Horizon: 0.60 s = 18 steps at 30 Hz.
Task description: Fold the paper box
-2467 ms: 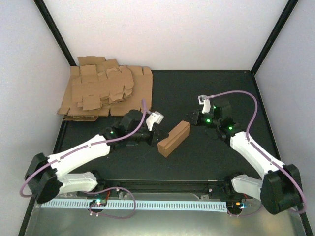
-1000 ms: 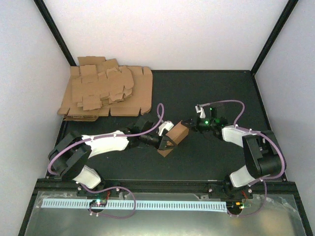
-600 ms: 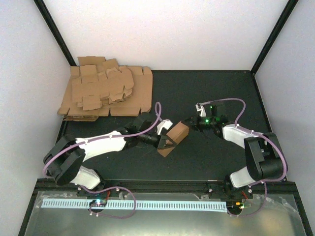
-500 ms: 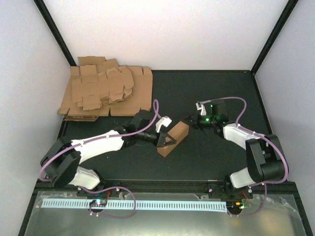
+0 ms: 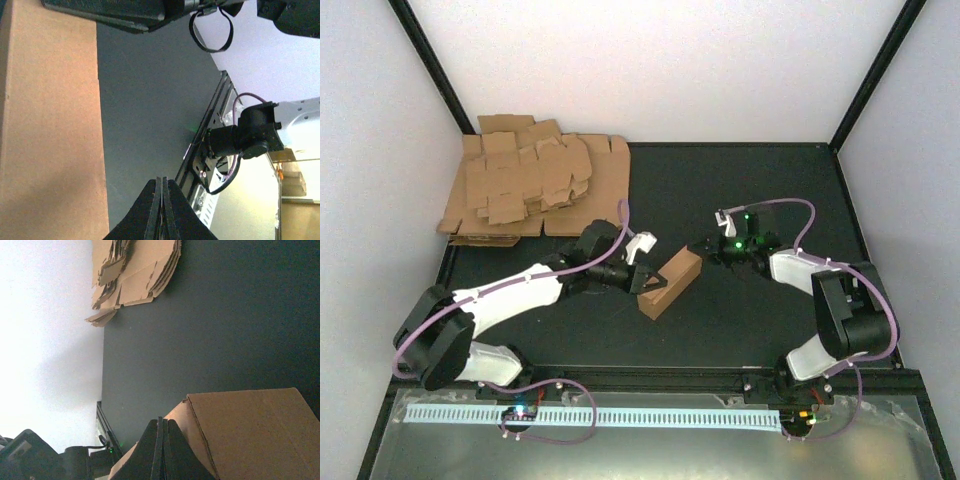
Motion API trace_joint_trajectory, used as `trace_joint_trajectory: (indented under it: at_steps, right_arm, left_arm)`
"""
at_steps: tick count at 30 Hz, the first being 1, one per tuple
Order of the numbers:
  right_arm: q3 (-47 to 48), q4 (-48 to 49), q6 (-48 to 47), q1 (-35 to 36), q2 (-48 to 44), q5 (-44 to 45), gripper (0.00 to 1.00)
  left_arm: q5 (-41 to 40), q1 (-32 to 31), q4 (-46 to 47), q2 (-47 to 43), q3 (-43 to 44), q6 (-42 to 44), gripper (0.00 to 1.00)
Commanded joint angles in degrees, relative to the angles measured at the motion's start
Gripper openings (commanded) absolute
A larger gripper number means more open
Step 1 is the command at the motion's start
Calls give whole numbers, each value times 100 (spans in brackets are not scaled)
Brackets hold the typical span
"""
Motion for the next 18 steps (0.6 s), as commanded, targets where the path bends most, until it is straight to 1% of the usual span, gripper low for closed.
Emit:
trace_joint_trajectory:
  at_steps: [1, 6, 14, 18]
  right_arm:
    - [-171, 5, -162, -18, 231, 161, 2]
    - [-161, -38, -197, -18, 191, 201, 2]
    - [-147, -89, -226, -18, 141, 216, 2]
    - [-141, -118, -239, -18, 125, 215, 2]
  left_arm:
    - [308, 18, -6, -169, -132, -27, 4]
    - [816, 15, 391, -129, -425, -235, 3]
    - [854, 27, 804, 198, -834, -382, 3]
    - [1026, 24, 1041, 250, -850, -472, 2]
